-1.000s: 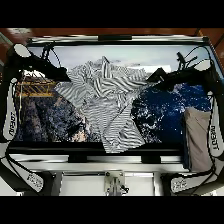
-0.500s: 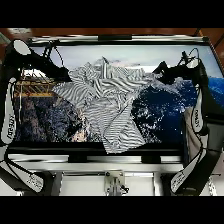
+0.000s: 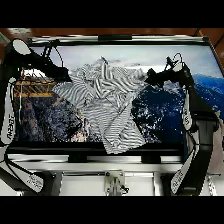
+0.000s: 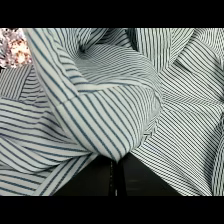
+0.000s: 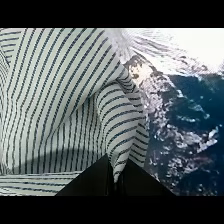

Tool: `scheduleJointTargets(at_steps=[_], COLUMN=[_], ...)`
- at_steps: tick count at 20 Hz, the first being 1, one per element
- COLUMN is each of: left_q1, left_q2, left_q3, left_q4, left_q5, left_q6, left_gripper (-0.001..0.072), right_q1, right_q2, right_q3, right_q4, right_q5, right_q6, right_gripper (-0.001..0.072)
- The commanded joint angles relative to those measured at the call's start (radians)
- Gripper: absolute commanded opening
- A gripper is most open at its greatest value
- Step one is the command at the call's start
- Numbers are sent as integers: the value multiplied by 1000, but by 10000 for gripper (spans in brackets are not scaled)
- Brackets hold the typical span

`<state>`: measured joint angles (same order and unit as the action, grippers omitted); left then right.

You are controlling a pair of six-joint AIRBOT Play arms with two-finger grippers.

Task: Fold the shirts.

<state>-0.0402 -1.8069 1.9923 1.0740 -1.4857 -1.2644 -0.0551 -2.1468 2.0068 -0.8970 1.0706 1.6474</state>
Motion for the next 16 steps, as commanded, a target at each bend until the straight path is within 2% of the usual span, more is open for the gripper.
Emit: scheduleJointTargets(at_steps=[1, 4, 7, 10, 13, 14, 16], left_q1=[3, 14, 15, 15, 6, -7, -70], left_q2=[1, 4, 87, 263, 442, 481, 545], left_q3=[1, 73, 153, 126, -13, -68, -218], left_q4=[1, 0, 1, 11, 21, 59, 176], left_q5=[2, 9, 22, 16, -21, -56, -89], left_q6=[0, -5, -4, -5, -52, -79, -138], left_gripper=[50, 50, 49, 49, 49, 49, 49], right_q1=[-1, -29, -66, -97, -85, -78, -47], right_q2=[29, 164, 359, 579, 755, 808, 901], right_q3=[41, 45, 45, 45, 10, -27, -147], right_q4=[-4, -3, -3, -46, -259, -315, -378], right_q5=[-10, -47, 21, 218, 523, 601, 661], right_q6=[-68, -111, -154, -157, -112, -107, -85], right_gripper=[81, 81, 81, 81, 81, 81, 81])
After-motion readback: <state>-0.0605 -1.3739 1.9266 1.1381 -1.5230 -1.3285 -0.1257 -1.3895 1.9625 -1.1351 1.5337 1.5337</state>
